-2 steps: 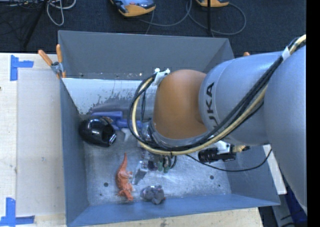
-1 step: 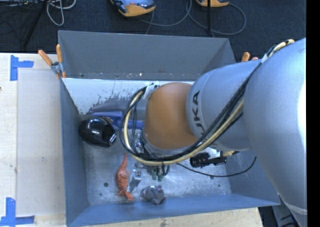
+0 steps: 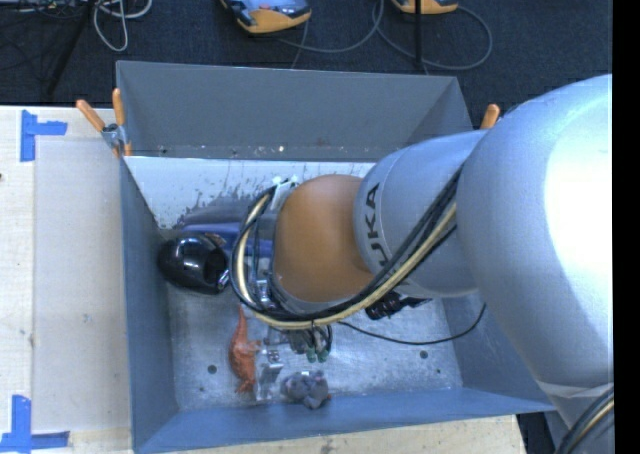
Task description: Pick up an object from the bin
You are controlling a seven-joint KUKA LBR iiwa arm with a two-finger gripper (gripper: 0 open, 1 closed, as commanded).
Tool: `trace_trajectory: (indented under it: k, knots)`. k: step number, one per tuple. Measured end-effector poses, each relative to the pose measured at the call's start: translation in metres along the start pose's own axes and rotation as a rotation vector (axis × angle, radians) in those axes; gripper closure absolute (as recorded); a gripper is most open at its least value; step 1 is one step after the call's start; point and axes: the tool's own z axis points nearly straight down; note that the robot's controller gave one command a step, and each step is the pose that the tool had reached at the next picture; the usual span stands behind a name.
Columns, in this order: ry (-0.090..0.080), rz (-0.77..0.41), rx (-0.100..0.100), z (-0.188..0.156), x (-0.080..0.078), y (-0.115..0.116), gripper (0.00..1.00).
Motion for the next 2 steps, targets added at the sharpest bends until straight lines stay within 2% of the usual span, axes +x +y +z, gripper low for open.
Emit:
trace_trajectory:
  k: [1,2]
  knots:
    - [0.0,0.001,0.0,0.0,0.0,0.0,1.0]
    - [-0.018,-0.002,0.004,-0.025,0.001,-0.005,1.0]
